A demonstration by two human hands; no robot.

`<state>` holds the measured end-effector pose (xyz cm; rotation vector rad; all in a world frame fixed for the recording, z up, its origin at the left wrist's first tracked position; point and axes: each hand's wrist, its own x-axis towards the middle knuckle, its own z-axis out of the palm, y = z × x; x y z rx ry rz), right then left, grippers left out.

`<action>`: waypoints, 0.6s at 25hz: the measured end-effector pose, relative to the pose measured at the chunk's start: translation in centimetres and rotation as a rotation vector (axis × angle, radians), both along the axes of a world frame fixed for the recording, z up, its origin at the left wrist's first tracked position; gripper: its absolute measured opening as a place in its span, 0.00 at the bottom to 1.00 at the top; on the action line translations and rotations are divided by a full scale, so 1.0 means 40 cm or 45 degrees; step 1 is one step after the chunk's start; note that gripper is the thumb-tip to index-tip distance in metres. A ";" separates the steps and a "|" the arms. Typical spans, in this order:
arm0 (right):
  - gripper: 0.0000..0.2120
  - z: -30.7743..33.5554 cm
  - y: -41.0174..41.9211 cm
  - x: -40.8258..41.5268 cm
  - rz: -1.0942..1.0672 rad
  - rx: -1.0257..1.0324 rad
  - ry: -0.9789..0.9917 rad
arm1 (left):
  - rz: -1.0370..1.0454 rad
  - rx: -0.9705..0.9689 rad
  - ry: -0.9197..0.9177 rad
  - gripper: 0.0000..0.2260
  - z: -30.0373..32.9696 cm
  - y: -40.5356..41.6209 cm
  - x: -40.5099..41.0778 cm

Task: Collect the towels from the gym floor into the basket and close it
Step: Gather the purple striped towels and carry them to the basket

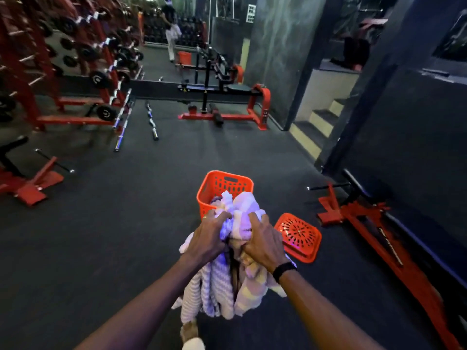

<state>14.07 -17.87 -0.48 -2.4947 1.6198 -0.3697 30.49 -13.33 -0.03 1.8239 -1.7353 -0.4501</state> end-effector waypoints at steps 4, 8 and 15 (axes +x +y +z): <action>0.25 -0.023 -0.316 0.119 -0.019 0.076 -0.029 | -0.025 0.012 0.013 0.31 -0.024 -0.328 0.119; 0.26 0.017 -0.597 0.204 -0.058 0.075 -0.007 | -0.065 0.033 -0.015 0.33 0.002 -0.625 0.211; 0.25 0.084 -1.057 0.286 -0.188 -0.005 -0.087 | -0.084 -0.078 0.003 0.32 0.083 -1.117 0.280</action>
